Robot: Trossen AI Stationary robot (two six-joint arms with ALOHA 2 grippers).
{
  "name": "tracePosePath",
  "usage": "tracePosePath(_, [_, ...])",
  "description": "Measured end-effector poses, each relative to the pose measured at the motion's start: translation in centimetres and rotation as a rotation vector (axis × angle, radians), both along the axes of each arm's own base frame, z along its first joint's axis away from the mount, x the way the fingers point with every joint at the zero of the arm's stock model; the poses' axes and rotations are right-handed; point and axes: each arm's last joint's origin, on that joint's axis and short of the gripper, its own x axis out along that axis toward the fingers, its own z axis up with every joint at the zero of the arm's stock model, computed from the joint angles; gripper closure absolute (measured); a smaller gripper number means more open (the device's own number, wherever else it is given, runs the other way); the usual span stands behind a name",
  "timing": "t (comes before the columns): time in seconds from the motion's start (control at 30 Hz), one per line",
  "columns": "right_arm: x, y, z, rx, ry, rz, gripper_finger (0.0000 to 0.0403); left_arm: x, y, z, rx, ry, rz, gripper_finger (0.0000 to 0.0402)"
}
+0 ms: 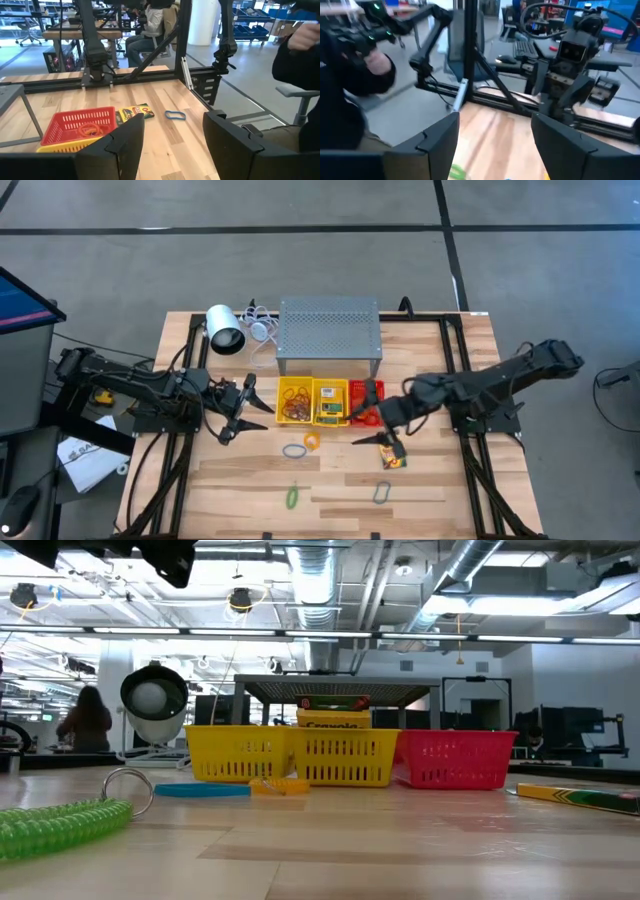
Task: Pick & Place Office Desk Supplies
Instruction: Put the blue rubber band into the left yellow basket
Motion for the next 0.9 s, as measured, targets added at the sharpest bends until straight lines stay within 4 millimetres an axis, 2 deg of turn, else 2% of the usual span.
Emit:
tracePosePath(0.23, [-2.6,0.4,-5.0,0.134,-0.011,0.034,0.0159,0.6,-0.1,-0.3,-0.043,0.024,0.006,0.0202])
tracePosePath(0.43, [-3.2,1.4,-8.4,0.186,0.048,0.059,0.0159,2.9,-0.7,-1.5,-0.067,0.03,0.003,0.0202])
tracePosePath(0.6, [-3.7,2.2,-11.0,0.217,0.17,-0.061,0.0159,4.6,-1.7,-3.1,-0.061,0.055,-0.023,0.0202])
tracePosePath(0.9, [-3.8,3.1,-12.4,0.244,0.264,-0.102,0.0159,7.0,-4.7,-5.0,0.048,0.227,0.042,0.0202])
